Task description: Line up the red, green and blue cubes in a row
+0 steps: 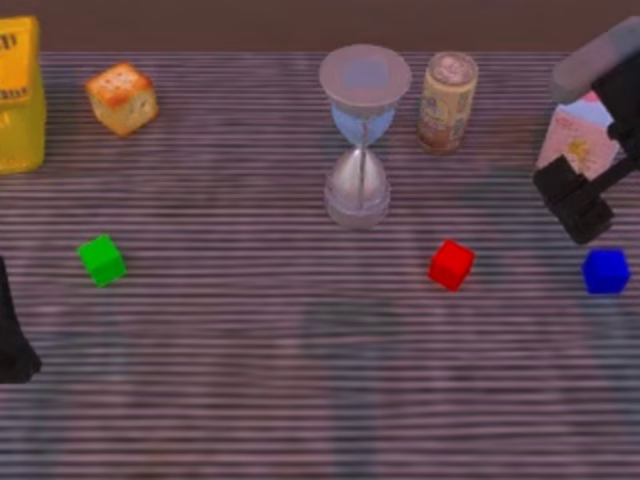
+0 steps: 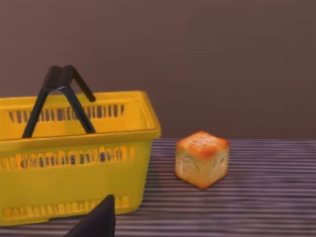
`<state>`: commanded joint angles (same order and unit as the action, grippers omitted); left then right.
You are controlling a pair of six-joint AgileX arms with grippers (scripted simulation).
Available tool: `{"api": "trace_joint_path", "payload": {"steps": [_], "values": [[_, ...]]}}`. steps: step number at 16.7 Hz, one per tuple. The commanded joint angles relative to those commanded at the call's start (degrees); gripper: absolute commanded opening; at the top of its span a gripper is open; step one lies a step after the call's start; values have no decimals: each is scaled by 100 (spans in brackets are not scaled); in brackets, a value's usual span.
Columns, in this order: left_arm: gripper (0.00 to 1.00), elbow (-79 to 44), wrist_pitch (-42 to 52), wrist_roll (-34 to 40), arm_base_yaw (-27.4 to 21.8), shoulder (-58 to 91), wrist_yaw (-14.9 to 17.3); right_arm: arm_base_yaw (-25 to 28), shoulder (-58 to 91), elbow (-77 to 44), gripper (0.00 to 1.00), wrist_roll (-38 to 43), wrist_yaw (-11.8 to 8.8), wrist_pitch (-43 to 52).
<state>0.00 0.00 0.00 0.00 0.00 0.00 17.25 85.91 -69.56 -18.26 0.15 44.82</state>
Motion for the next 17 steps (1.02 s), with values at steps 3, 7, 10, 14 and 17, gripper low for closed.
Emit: {"api": "trace_joint_path", "payload": {"steps": [3, 7, 10, 14, 17], "values": [[100, 0, 0, 0, 0, 0, 0, 327, 1781, -1346, 100, -350, 7, 872], [100, 0, 0, 0, 0, 0, 0, 671, 3530, -2843, 100, -715, 11, 1735], [100, 0, 0, 0, 0, 0, 0, 829, 4247, -3549, 100, -881, 9, 2095], [100, 0, 0, 0, 0, 0, 0, 881, 4461, -3783, 100, -935, 7, 2205], [100, 0, 0, 0, 0, 0, 0, 850, 4449, -3768, 100, -929, 8, 2193]]}}
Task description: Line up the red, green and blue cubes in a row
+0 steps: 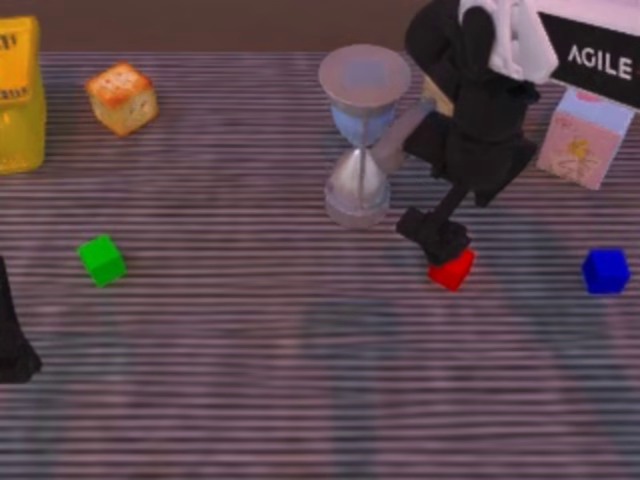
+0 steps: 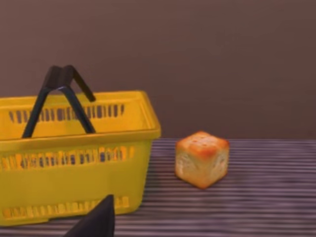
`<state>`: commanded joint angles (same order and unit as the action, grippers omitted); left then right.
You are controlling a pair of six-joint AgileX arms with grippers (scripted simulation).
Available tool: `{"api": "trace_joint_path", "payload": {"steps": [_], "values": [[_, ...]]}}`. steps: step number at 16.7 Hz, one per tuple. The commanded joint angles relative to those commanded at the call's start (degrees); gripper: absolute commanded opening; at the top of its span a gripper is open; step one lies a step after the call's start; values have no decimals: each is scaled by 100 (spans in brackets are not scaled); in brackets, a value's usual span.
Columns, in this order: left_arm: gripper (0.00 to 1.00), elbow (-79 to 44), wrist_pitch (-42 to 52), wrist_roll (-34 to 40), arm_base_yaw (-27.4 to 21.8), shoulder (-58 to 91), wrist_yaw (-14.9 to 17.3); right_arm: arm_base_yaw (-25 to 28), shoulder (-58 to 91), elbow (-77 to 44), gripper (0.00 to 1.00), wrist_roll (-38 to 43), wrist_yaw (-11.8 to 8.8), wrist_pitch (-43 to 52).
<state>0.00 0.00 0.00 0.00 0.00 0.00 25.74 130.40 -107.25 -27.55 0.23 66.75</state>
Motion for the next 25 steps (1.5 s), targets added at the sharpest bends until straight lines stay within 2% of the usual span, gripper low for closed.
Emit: {"api": "trace_joint_path", "payload": {"steps": [3, 9, 14, 25], "values": [[100, 0, 0, 0, 0, 0, 0, 20, 92, 163, 100, -12, 0, -230], [100, 0, 0, 0, 0, 0, 0, 34, 604, 890, 100, 8, 6, -1515], [100, 0, 0, 0, 0, 0, 0, 38, 672, 968, 100, 8, 7, -1631], [100, 0, 0, 0, 0, 0, 0, 38, 672, 968, 17, 8, 7, -1631]]}}
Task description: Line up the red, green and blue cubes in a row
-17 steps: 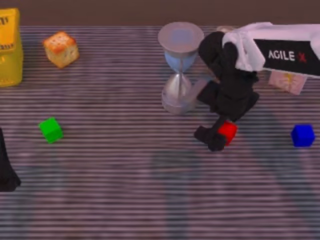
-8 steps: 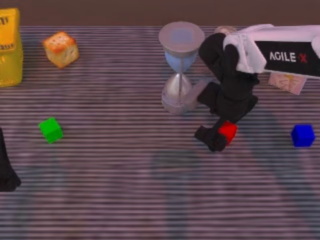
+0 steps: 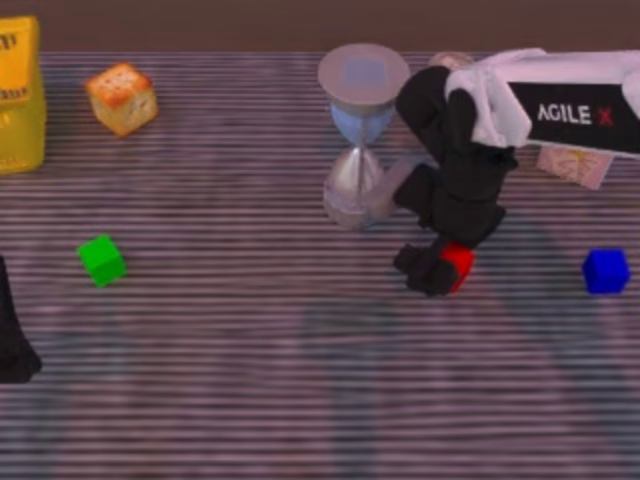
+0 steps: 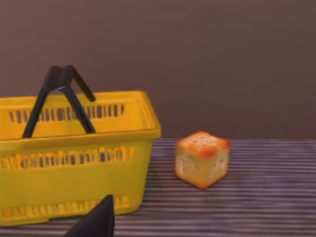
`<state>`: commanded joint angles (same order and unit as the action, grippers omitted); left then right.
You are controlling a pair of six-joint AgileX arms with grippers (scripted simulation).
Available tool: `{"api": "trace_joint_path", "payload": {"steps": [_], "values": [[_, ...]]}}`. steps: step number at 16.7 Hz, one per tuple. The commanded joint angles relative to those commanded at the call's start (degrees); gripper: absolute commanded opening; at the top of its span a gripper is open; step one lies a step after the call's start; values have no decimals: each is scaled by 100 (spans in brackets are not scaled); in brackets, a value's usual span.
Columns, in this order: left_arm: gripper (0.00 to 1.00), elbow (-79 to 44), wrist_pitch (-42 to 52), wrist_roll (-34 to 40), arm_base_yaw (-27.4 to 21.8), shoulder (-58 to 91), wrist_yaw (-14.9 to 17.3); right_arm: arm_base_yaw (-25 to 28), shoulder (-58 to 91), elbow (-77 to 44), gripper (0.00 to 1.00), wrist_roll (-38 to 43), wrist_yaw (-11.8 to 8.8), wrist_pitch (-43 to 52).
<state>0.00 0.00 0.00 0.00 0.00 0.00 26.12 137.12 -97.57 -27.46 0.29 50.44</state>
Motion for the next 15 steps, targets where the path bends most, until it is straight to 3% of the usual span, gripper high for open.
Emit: {"api": "trace_joint_path", "payload": {"steps": [2, 3, 10, 11, 15], "values": [[100, 0, 0, 0, 0, 0, 0, 0, 0, 0, 2, 0, 0, 0], [100, 0, 0, 0, 0, 0, 0, 0, 0, 0, 0, 0, 0, 0], [100, 0, 0, 0, 0, 0, 0, 0, 0, 0, 0, 0, 0, 0], [100, 0, 0, 0, 0, 0, 0, -3, -239, -36, 0, 69, -84, 114], [100, 0, 0, 0, 0, 0, 0, -2, -376, -331, 0, 82, -86, 556]]}}
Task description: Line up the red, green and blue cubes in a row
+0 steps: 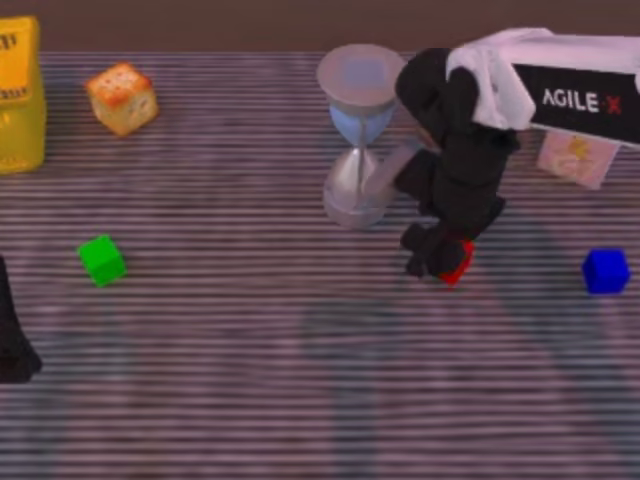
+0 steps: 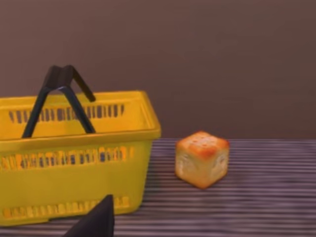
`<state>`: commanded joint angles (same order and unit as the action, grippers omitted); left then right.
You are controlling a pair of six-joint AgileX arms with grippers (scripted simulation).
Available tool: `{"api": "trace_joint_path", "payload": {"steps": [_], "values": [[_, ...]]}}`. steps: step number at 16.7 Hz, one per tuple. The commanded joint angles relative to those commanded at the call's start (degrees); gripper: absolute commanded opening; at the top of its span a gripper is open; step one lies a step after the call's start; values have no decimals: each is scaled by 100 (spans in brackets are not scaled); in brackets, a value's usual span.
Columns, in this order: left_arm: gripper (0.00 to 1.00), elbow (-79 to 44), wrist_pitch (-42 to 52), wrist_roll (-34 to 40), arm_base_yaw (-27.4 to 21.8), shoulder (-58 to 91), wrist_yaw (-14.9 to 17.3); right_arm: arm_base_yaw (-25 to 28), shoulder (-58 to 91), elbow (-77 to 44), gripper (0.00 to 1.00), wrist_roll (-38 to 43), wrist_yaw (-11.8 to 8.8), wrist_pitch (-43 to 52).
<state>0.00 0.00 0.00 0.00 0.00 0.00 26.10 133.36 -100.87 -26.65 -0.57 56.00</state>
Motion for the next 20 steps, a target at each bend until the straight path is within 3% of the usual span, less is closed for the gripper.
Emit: {"api": "trace_joint_path", "payload": {"steps": [4, 11, 14, 20], "values": [[100, 0, 0, 0, 0, 0, 0, 47, -293, -467, 0, -23, -3, 786], [100, 0, 0, 0, 0, 0, 0, 113, -278, -602, 0, -49, -7, 897], [100, 0, 0, 0, 0, 0, 0, 632, -24, -1103, 0, -218, -17, 1176], [100, 0, 0, 0, 0, 0, 0, 2258, 628, -2528, 0, -774, -49, 1965]]}}
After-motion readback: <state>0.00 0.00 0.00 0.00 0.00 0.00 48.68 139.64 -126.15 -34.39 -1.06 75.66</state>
